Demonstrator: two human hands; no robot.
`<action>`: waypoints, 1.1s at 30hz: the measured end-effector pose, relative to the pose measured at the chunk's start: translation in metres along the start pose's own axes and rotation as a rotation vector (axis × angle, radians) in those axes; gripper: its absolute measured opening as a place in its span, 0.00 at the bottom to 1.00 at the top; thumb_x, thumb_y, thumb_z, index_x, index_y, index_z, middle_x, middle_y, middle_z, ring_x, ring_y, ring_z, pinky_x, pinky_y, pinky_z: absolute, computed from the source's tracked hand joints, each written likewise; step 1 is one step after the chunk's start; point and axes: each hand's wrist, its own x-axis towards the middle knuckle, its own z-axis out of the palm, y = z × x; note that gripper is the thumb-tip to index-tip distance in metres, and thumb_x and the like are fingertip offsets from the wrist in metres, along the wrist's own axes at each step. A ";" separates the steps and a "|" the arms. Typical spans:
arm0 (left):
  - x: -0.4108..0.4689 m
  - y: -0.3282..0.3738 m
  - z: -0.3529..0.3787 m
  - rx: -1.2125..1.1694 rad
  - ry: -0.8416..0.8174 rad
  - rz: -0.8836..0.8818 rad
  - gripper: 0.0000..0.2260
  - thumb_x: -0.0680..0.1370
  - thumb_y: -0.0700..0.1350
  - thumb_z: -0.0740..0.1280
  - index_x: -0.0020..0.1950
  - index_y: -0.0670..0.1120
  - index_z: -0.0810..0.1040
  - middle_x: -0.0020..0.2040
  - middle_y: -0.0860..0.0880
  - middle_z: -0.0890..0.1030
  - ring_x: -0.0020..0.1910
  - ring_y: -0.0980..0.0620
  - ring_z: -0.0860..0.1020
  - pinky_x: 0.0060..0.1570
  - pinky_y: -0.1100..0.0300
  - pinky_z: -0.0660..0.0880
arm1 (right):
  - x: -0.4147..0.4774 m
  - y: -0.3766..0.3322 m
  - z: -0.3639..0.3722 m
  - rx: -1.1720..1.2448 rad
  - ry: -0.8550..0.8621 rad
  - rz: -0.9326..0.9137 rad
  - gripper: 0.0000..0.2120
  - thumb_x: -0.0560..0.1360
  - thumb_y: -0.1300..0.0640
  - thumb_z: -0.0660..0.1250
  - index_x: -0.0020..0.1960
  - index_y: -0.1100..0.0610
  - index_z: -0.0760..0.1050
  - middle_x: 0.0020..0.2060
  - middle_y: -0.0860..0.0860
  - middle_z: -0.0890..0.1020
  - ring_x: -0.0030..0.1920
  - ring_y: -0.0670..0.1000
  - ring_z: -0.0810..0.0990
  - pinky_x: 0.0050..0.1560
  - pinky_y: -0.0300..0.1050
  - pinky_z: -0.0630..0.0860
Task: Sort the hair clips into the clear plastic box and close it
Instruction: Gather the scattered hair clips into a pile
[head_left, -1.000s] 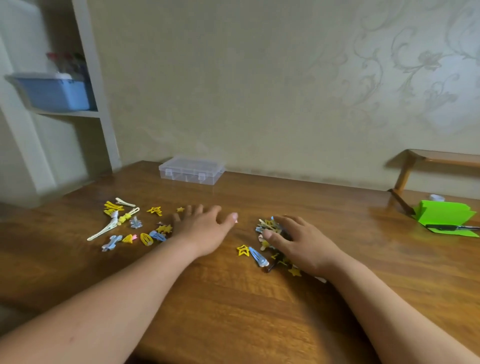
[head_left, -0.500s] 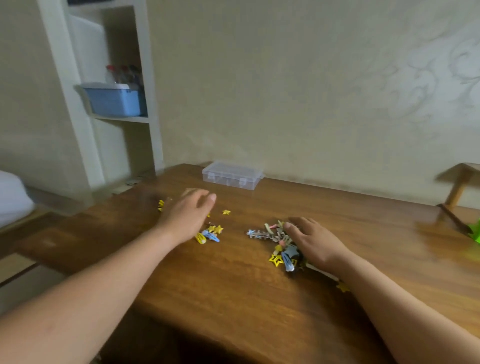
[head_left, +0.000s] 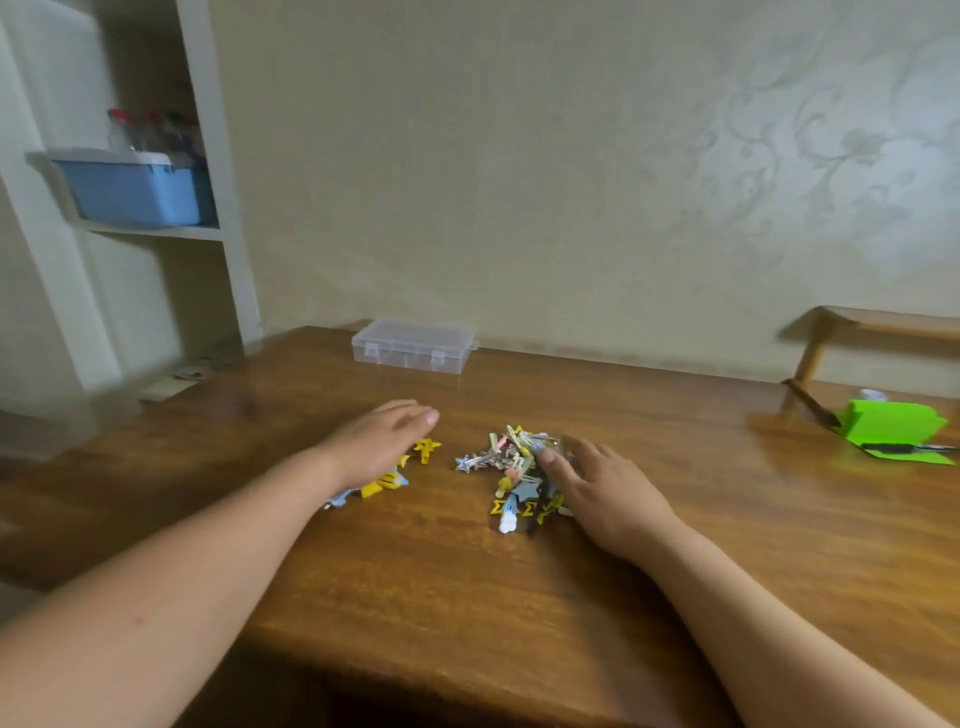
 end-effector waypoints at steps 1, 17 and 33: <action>0.002 0.012 0.009 0.015 -0.025 0.041 0.26 0.89 0.62 0.51 0.84 0.54 0.68 0.85 0.55 0.64 0.85 0.55 0.59 0.76 0.58 0.56 | 0.002 -0.005 0.002 -0.001 0.003 -0.012 0.35 0.84 0.30 0.50 0.83 0.49 0.64 0.78 0.53 0.72 0.78 0.56 0.69 0.77 0.53 0.65; 0.001 0.034 0.022 -0.225 0.092 0.093 0.31 0.86 0.68 0.46 0.86 0.57 0.62 0.84 0.59 0.65 0.83 0.54 0.62 0.75 0.56 0.59 | 0.032 0.000 0.002 0.224 0.074 -0.074 0.30 0.87 0.36 0.50 0.78 0.52 0.71 0.74 0.51 0.77 0.74 0.53 0.74 0.72 0.50 0.71; -0.022 0.048 0.047 0.066 -0.151 0.218 0.50 0.73 0.80 0.63 0.88 0.58 0.52 0.88 0.58 0.53 0.86 0.56 0.54 0.84 0.50 0.58 | 0.025 -0.012 0.001 0.214 0.007 -0.082 0.28 0.87 0.36 0.49 0.77 0.50 0.73 0.72 0.51 0.80 0.71 0.56 0.77 0.69 0.51 0.72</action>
